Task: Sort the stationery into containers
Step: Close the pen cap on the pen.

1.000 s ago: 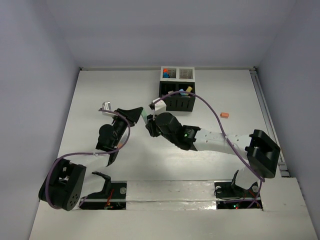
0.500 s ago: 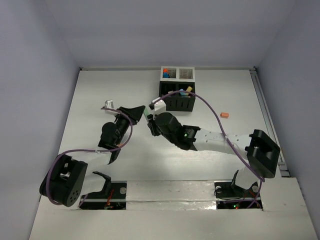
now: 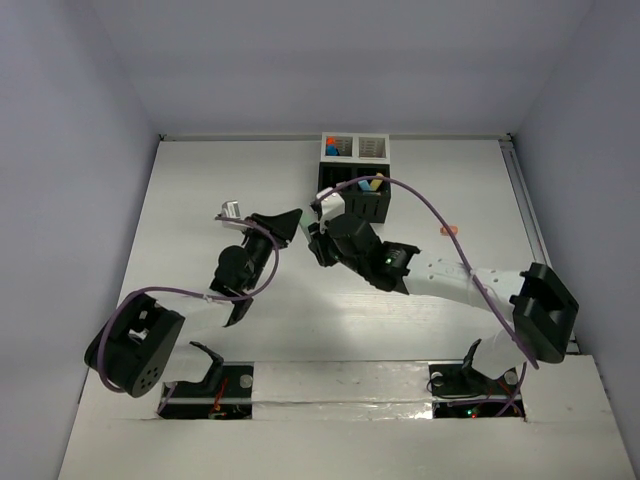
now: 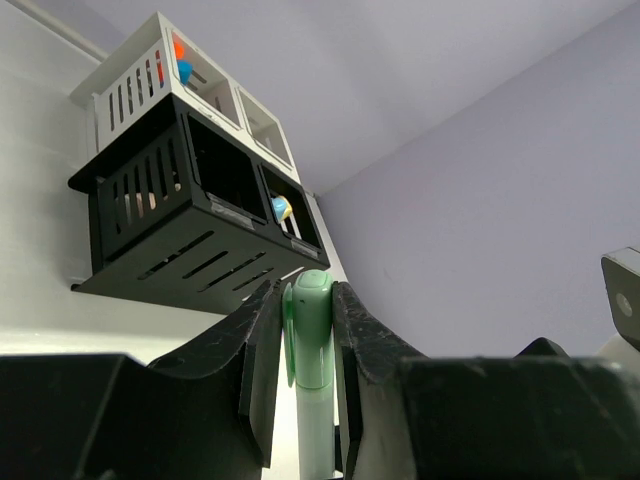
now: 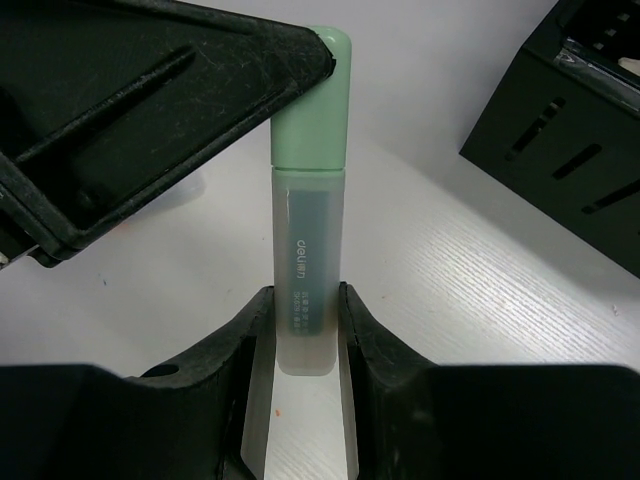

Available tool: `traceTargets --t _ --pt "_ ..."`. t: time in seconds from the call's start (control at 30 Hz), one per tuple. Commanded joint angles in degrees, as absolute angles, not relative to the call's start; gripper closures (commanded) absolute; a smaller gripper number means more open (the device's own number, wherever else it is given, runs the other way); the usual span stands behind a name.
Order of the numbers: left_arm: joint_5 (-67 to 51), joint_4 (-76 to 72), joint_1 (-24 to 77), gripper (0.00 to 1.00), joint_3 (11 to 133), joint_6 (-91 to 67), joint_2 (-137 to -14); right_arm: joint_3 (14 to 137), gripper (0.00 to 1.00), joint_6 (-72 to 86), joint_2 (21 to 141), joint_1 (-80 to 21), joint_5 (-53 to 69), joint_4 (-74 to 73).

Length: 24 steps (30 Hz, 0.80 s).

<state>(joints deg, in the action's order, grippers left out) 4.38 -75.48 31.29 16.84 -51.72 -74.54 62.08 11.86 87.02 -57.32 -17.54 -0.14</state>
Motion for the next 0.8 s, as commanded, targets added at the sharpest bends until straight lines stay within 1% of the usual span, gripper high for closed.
traceTargets --t 0.0,0.33,0.5,0.63,0.77 --pt "-4.4 -72.4 36.6 1.0 14.8 -52.6 -76.4 65.0 1.0 9.5 82.8 -56.3 -15.5 16.3" --pt "-4.0 -67.6 38.3 1.0 15.7 -50.9 -76.1 69.1 1.0 5.2 80.7 -55.8 -13.1 12.9" --pt "-3.2 -64.4 39.6 1.0 16.9 -50.1 -75.1 71.3 1.0 4.8 80.4 -54.8 -9.9 11.6" --pt "-3.1 -64.9 40.7 1.0 17.7 -51.1 -76.0 73.6 1.0 5.4 81.3 -54.8 -6.9 11.9" --pt "-4.1 -66.5 41.7 1.0 17.5 -53.3 -76.0 76.0 1.0 4.5 81.8 -54.8 -7.4 12.4"
